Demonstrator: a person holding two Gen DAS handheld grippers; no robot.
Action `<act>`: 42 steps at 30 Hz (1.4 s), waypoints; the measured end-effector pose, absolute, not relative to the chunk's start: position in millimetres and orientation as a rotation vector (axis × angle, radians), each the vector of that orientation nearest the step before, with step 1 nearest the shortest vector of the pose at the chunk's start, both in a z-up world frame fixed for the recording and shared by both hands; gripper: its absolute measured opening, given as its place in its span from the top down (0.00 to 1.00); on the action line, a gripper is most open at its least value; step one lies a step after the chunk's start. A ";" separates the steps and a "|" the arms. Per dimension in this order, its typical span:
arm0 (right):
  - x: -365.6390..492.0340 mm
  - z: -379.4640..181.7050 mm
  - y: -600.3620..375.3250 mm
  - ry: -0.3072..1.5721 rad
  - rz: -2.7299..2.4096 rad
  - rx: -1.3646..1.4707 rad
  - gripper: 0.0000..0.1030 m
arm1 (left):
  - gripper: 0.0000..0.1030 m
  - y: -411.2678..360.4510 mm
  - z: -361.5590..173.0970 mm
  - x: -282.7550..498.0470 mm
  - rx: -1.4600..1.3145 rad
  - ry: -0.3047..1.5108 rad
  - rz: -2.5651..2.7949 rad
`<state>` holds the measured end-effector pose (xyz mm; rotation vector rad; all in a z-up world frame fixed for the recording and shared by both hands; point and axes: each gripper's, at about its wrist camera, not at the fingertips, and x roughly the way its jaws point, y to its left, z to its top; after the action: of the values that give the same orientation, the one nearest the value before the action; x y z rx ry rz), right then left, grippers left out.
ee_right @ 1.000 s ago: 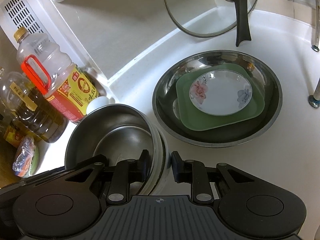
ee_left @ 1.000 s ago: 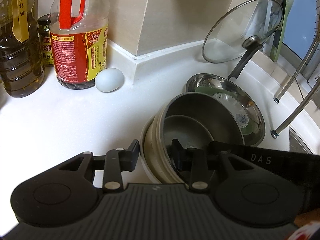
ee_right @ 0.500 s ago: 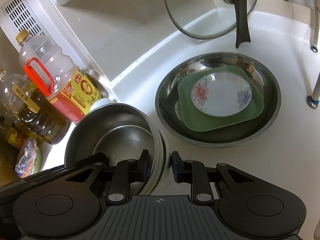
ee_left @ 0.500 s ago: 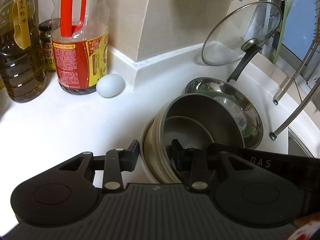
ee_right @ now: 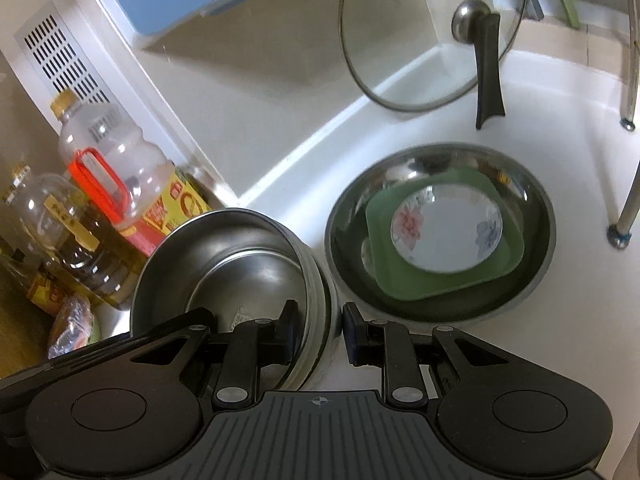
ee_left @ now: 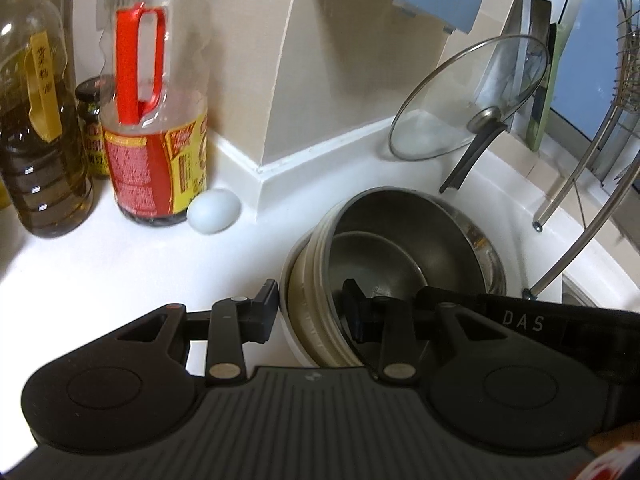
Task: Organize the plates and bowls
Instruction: 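Carry the stack over the frying pan with both grippers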
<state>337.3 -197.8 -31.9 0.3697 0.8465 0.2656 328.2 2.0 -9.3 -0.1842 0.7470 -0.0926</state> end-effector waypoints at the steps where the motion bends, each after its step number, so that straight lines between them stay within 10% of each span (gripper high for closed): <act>1: 338.0 -29.3 -199.1 0.840 0.264 0.370 0.76 | 0.70 0.5 -6.8 329.3 -0.182 0.740 -0.096; 42: 412.9 -38.4 -300.4 0.841 0.027 0.434 0.77 | 0.72 -100.6 -22.8 451.1 -0.181 0.806 -0.275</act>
<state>412.9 -300.4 -38.4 0.4344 0.8406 0.0275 451.1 -100.6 -22.8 -0.1812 0.8060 -0.2749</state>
